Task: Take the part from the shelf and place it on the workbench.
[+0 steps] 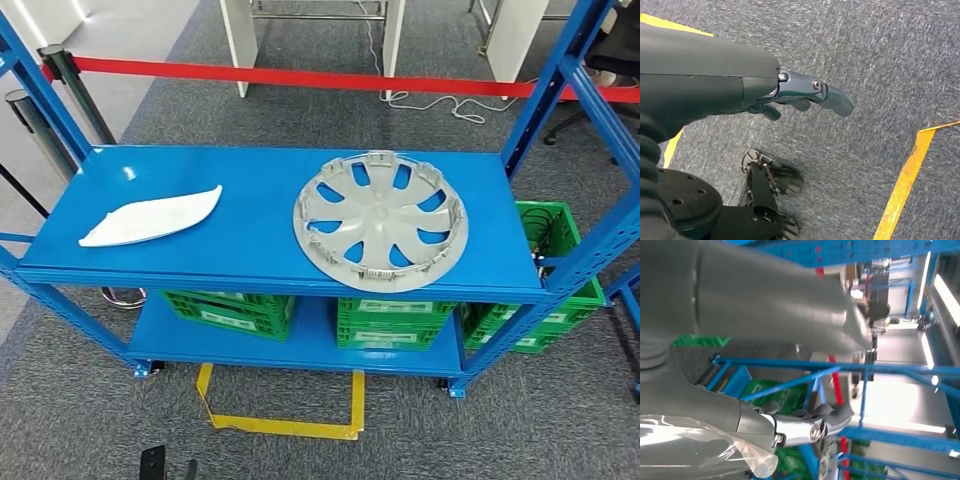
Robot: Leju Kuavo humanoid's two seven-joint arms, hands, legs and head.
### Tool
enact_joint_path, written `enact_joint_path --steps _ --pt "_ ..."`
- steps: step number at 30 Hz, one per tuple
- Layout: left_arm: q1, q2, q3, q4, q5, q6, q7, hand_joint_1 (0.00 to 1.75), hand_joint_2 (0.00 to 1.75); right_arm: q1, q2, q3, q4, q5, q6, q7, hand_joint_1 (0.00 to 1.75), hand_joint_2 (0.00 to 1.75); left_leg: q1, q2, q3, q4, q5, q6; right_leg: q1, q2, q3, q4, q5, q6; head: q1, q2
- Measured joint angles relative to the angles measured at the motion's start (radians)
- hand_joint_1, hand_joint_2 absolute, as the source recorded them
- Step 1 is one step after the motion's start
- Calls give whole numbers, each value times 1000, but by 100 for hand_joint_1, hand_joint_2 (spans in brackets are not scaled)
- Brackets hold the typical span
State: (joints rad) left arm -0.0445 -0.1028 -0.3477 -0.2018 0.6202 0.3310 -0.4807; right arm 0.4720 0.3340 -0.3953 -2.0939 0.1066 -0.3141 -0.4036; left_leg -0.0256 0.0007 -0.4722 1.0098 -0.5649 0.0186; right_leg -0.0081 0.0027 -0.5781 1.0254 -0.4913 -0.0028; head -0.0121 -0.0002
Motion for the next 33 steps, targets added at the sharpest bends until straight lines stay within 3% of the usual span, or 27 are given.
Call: enact_joint_path --steps 2,4,5,6,7,8,10,11,13,15,17,19,20,21,22,23,25,27,30,32,33 --pt "-1 0 -1 0 0 1 0 0 0 0 2 6 -1 1 0 0 0 0 6 -2 -33 77 -46 -14 -4 -2 4 -5 0 -9 -6 0" --pt "1 0 -2 1 -1 1 0 0 0 0 3 10 -2 5 -1 -3 0 0 15 -2 -103 215 -105 -26 -4 -4 4 -5 -2 -12 -11 0" --pt "2 0 -2 2 -1 2 0 0 0 0 3 12 -2 13 -6 -9 0 44 20 -2 -132 266 -116 -31 -4 -3 4 -5 -2 -13 -11 0" --pt "4 0 -2 2 -3 4 0 0 0 0 3 14 -2 33 -16 -22 0 87 25 -2 -146 284 -108 -35 -4 -3 4 -5 -2 -12 -12 0" --pt "5 0 -3 3 -5 6 0 0 0 0 3 18 -2 63 -31 -41 0 131 30 -2 -141 261 -79 -38 -4 -2 6 -5 -3 -12 -12 0" --pt "5 0 -4 3 -8 10 0 0 0 0 3 25 -4 102 -48 -66 0 175 34 -2 -119 202 -35 -40 -4 -2 8 -5 -3 -11 -13 0" --pt "2 -1 -7 3 -16 17 -1 0 0 0 1 48 -10 176 -70 -108 0 175 38 -3 -67 68 30 -40 -3 0 10 -4 -4 -4 -14 0" --pt "1 -1 -9 3 -19 19 -2 0 0 1 -3 64 -15 205 -74 -122 0 175 37 -3 -52 27 43 -38 -2 0 9 -3 -3 2 -14 0" --pt "-1 -2 -14 3 -26 21 -3 0 0 4 -24 102 -23 247 -75 -134 0 175 32 -4 -50 7 44 -27 -2 1 6 -6 2 16 -14 0" --pt "-2 0 -20 3 -34 21 -3 0 0 10 -59 146 -28 279 -78 -136 0 87 30 -3 -51 1 52 -10 -6 1 1 -3 -1 28 -14 0" --pt "-6 1 -25 3 -42 21 -3 0 0 17 -98 186 -30 295 -86 -131 0 0 31 -2 -50 -6 61 5 -8 0 -29 56 -41 35 -11 0" --pt "-9 2 -31 3 -53 24 2 0 0 19 -137 214 -30 299 -94 -116 0 0 27 0 -54 -6 63 12 -8 -1 -91 189 -105 39 -8 0" --pt "-9 2 -34 4 -59 26 8 0 0 20 -155 223 -29 297 -96 -105 0 0 25 0 -55 -6 63 13 -8 -1 -119 248 -125 40 -8 0" --pt "-10 3 -39 4 -66 28 15 0 0 19 -175 230 -28 290 -95 -92 0 0 22 1 -55 -6 63 14 -8 -1 -134 277 -127 40 -8 0" --pt "-11 4 -45 4 -73 29 22 0 0 17 -195 234 -25 278 -89 -80 0 0 20 1 -54 -6 63 15 -8 -1 -129 265 -109 39 -8 0" --pt "-12 4 -51 4 -81 30 27 0 0 12 -214 236 -22 265 -80 -69 0 0 18 1 -53 -5 62 15 -7 -1 -104 216 -78 36 -8 0" --pt "-17 4 -62 5 -95 37 28 0 0 -5 -250 235 -13 240 -54 -47 0 0 14 1 -50 -4 59 13 -5 -2 -30 72 -20 29 -8 0" --pt "-23 3 -72 5 -105 44 21 0 0 -29 -283 228 2 226 -25 -23 0 0 11 1 -53 -1 57 7 -2 -2 12 -5 -3 22 -10 0" --pt "-35 4 -85 5 -120 47 24 0 0 -77 -339 197 46 217 31 25 0 0 14 1 -57 4 55 -5 0 0 15 -16 -1 12 -10 0" --pt "-43 6 -94 5 -131 47 36 0 0 -119 -381 172 87 218 74 60 0 0 16 -1 -76 52 22 -15 -3 -1 18 -22 4 2 -12 0" --pt "-45 7 -99 5 -137 46 45 0 0 -141 -402 159 112 218 97 78 0 0 18 -1 -101 105 -7 -20 -4 -2 18 -24 5 0 -14 0"
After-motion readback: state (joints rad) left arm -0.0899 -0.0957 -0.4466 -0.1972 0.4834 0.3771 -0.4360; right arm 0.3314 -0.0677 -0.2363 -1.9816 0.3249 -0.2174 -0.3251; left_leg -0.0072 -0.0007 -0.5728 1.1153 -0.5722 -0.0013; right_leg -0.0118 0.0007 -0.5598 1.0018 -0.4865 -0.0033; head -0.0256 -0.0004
